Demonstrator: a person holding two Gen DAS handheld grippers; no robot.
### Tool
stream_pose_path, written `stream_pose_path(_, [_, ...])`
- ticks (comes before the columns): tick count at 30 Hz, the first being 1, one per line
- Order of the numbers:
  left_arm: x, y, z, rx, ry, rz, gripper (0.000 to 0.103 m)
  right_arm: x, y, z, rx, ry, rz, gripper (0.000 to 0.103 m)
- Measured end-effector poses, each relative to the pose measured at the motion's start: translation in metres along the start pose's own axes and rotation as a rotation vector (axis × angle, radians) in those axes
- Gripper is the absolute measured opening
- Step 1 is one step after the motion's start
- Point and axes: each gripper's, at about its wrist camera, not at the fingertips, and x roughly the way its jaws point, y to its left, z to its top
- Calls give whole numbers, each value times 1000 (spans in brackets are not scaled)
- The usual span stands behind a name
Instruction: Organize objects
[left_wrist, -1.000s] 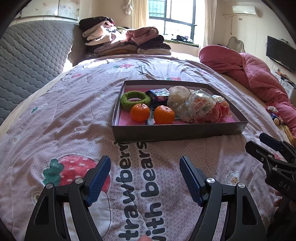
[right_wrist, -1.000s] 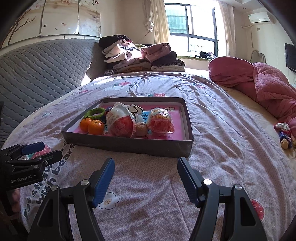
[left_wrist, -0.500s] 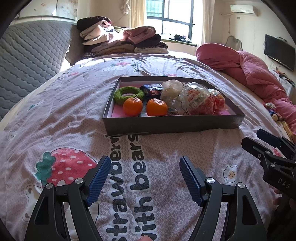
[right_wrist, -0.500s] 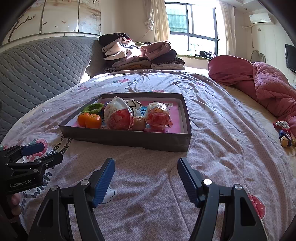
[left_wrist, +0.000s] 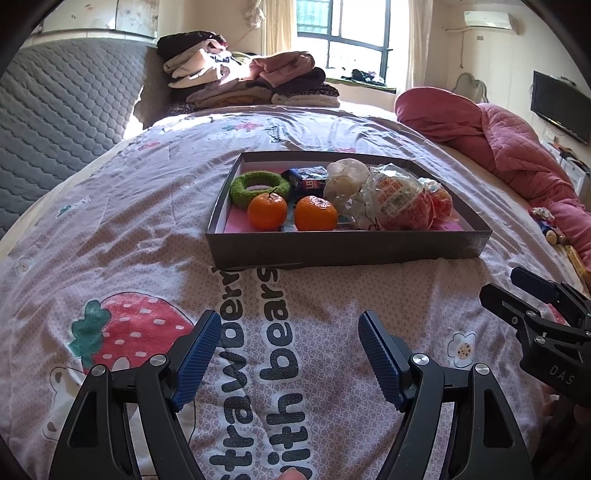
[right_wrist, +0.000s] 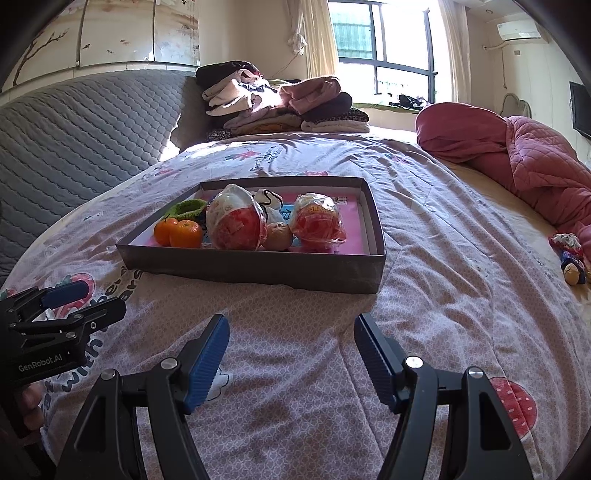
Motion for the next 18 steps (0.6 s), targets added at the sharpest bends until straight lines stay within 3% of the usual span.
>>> stream_pose_path(18, [4,0,-2,-1,16,7,78,1,5,0,-19,1,5,69])
